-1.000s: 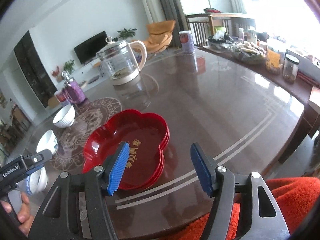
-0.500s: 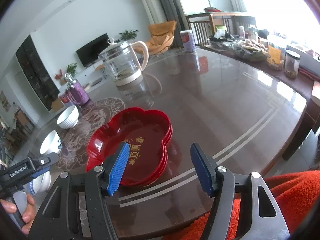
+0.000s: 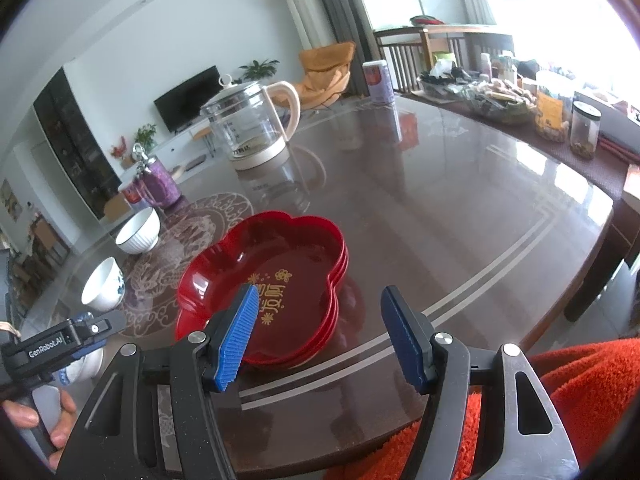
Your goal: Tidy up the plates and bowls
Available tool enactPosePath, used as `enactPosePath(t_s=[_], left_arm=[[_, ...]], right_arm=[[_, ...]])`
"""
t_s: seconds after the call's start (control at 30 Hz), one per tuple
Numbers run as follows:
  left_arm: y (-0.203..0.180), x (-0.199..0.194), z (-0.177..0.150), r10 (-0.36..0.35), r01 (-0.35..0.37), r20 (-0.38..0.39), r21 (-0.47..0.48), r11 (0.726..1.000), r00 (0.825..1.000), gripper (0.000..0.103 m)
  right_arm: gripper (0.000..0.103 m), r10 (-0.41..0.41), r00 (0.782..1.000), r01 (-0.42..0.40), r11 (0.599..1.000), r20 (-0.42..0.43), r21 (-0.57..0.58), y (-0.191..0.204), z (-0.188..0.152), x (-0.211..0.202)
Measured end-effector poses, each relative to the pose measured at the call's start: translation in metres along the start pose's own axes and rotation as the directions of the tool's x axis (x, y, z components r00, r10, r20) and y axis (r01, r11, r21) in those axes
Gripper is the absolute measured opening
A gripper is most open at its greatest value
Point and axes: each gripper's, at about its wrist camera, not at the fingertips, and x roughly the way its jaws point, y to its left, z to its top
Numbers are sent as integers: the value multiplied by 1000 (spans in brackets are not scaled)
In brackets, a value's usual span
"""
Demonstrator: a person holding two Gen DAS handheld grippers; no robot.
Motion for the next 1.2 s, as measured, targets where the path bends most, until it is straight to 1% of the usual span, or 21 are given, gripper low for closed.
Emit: enactPosePath(t_s=[0.13, 0.33, 0.43, 0.47, 0.57, 0.67, 0.73, 0.83, 0.87, 0.9, 1.03, 1.1, 1.13, 1.17, 1.2], left_arm=[[4, 2, -1, 2, -2, -10, -15, 1000, 1000, 83], [2, 4, -4, 6, -6, -19, -4, 1000, 1000, 83], [0, 6, -4, 0, 0, -34, 1, 1000, 999, 83], [0, 5, -3, -18, 17, -41, -6, 1000, 999, 83], [-1, 1, 1, -72, 71, -46, -17, 997, 996, 83], [-13, 7, 7, -116, 117, -66, 6, 993, 991, 83], [-23, 17, 10, -122, 125, -83, 38, 991, 989, 83], [-39, 43, 14, -79, 89, -107, 87, 992, 991, 83], [-42, 51, 15, -70, 80, -112, 94, 992, 991, 83], [-46, 60, 16, -47, 60, -120, 103, 993, 992, 83], [-61, 82, 16, 33, -16, -103, 156, 988, 994, 82], [-68, 91, 14, 62, -43, -104, 181, 983, 993, 82], [-70, 95, 13, 72, -52, -106, 184, 982, 992, 80], [-70, 98, 12, 76, -55, -109, 182, 982, 991, 75], [-70, 101, 12, 75, -54, -114, 179, 982, 991, 71]], right_arm=[[67, 3, 1000, -3, 1000, -3, -2, -1, 0, 1], [67, 8, 1000, -8, 1000, -9, -4, -2, -1, 3], [67, 28, 1000, -28, 1000, -13, 6, -8, 2, 2], [67, 30, 1000, -29, 999, -10, 17, -12, 4, 1], [67, -3, 1000, 2, 997, 10, 82, -39, 13, -4], [67, 18, 999, -14, 993, -39, 121, -58, 16, 0], [67, 53, 995, -42, 990, -82, 134, -63, 15, 5], [67, 125, 981, -105, 985, -148, 137, -59, 11, 16], [67, 157, 970, -133, 981, -183, 139, -55, 11, 25], [67, 172, 963, -145, 980, -206, 137, -52, 10, 30], [67, 174, 948, -161, 984, -268, 71, -32, 7, 53], [67, 185, 937, -166, 982, -298, 88, -27, 6, 67], [67, 193, 932, -168, 980, -307, 105, -27, 5, 72], [66, 194, 928, -164, 979, -318, 119, -28, 4, 77], [66, 192, 926, -158, 979, -327, 126, -27, 3, 83]])
